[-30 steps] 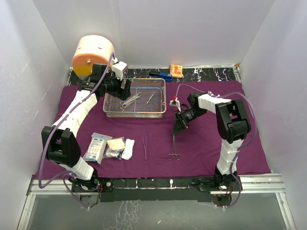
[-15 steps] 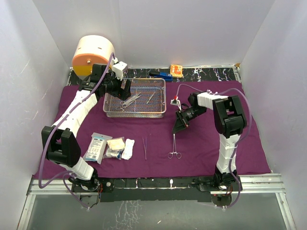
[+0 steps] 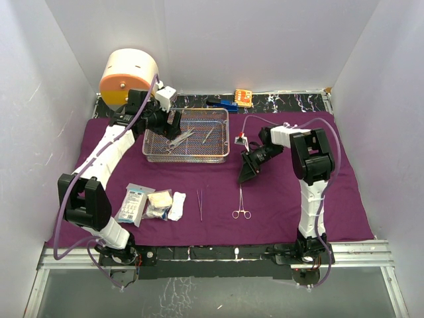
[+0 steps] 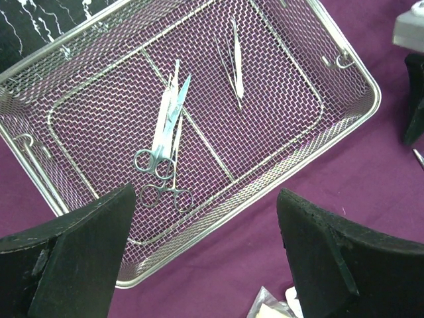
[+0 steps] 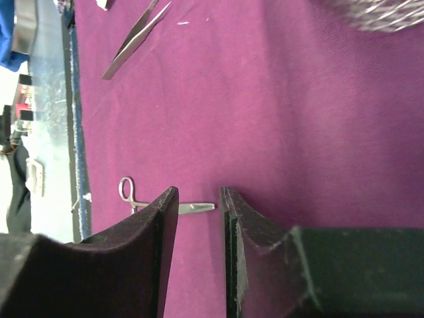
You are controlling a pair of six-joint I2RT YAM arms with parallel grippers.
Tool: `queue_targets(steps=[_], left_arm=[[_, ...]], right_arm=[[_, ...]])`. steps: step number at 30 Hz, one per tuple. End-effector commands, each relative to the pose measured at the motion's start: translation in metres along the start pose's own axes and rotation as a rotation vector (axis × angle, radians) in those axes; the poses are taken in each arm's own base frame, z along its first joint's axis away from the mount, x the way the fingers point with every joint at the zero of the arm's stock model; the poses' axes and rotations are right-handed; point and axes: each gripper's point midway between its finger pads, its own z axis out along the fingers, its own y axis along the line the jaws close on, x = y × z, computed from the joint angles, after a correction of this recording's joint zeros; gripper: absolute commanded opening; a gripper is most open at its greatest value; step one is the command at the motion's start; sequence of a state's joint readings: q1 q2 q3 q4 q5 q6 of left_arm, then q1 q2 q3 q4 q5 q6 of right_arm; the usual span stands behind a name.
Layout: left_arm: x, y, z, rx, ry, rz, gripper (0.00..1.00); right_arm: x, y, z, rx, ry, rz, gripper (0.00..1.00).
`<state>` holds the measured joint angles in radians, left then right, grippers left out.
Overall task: Open and lay out the surgical kit
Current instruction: Place the medical item in the surgical kit.
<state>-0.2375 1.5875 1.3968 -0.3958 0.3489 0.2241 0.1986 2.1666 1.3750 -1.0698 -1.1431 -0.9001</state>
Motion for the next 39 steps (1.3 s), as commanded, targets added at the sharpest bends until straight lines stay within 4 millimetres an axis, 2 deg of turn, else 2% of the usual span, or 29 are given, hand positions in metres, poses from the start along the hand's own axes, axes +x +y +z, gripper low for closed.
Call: queue_targets(steps=[1, 5, 9, 15, 21, 24, 27, 33, 37, 39], left_arm=[[0.003, 0.0, 0.002, 0.009, -0.008, -0.005, 0.87], [0.008, 0.002, 0.012, 0.009, 0.0, 0.0, 0.87], [0.015, 0.008, 0.032, 0.023, 0.018, 0.038, 0.85], [0.03, 0.018, 0.074, 0.073, 0.099, 0.114, 0.78], [0.045, 0.023, 0.112, 0.121, 0.163, 0.158, 0.63], [0.05, 0.024, 0.129, 0.138, 0.182, 0.159, 0.53], [0.05, 0.025, 0.14, 0.139, 0.189, 0.166, 0.45], [0.054, 0.024, 0.152, 0.153, 0.205, 0.168, 0.39], [0.044, 0.022, 0.155, 0.154, 0.177, 0.159, 0.37], [0.04, 0.015, 0.157, 0.177, 0.179, 0.159, 0.36]], right_arm=[[-0.024, -0.023, -0.012, 0.096, -0.005, -0.095, 0.33], [-0.038, -0.032, -0.024, 0.168, 0.006, -0.117, 0.39], [-0.065, -0.03, -0.047, 0.246, -0.012, -0.171, 0.43], [-0.102, -0.001, -0.077, 0.348, -0.067, -0.255, 0.5], [-0.121, 0.031, -0.099, 0.473, -0.175, -0.288, 0.53], [-0.123, 0.046, -0.111, 0.515, -0.231, -0.3, 0.55], [-0.116, 0.054, -0.12, 0.527, -0.26, -0.298, 0.56], [-0.094, 0.062, -0.122, 0.549, -0.271, -0.344, 0.56], [-0.082, 0.06, -0.118, 0.547, -0.283, -0.351, 0.56], [-0.074, 0.057, -0.114, 0.531, -0.281, -0.334, 0.55]])
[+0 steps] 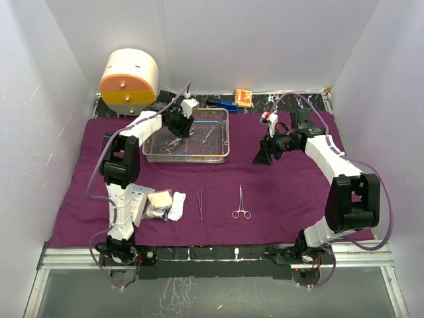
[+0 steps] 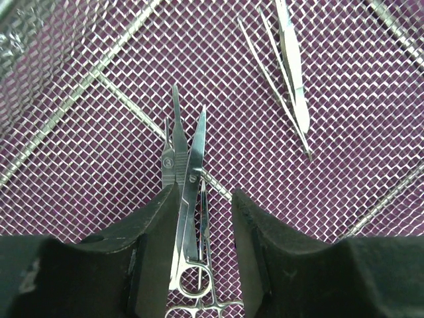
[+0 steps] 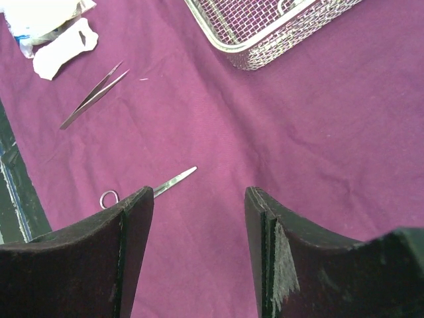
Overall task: Open and lay out the surgical kit
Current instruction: Place the medical item in the surgical kit.
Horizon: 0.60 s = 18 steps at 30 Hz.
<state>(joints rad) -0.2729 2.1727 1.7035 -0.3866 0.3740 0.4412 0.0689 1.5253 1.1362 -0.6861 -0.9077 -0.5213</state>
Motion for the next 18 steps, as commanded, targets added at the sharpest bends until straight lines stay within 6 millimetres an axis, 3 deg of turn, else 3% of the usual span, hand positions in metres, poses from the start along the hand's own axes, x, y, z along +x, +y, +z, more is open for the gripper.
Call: queue_targets(steps=[1, 10, 18], left_arm=[[-0.03, -0.012, -0.005, 0.045, -0.052, 0.028, 0.35], [-0.029, -0.026, 0.01, 0.054, -0.017, 0.064, 0.32], [-0.019, -0.013, 0.016, -0.015, 0.036, 0.052, 0.32]], right_arm=[[-0.008, -0.001, -0.002, 0.004, -0.063, -0.074, 0.55], [0.004, -0.005, -0.005, -0.007, -0.059, -0.039, 0.54], [0.008, -0.005, -0.007, -0.021, -0.069, -0.027, 0.54]])
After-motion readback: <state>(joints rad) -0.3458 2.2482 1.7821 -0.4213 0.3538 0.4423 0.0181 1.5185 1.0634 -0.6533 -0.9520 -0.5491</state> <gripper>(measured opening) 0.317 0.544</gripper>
